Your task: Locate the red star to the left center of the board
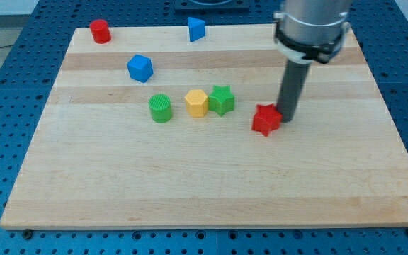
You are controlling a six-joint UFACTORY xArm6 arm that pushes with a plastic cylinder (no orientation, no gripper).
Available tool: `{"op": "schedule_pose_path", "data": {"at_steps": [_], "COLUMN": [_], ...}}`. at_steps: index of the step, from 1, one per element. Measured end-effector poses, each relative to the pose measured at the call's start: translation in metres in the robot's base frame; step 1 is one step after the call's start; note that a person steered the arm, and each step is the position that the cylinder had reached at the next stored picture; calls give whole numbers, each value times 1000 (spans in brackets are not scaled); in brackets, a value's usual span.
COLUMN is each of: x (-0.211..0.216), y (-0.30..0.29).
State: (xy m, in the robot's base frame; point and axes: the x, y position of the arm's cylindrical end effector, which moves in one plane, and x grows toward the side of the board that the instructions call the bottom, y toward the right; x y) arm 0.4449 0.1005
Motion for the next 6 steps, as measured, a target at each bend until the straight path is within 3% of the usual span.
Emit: {"op": "schedule_pose_path", "data": {"at_steps": [1, 4, 6], "x": [7, 73, 72], "y": [-37, -73, -148]}}
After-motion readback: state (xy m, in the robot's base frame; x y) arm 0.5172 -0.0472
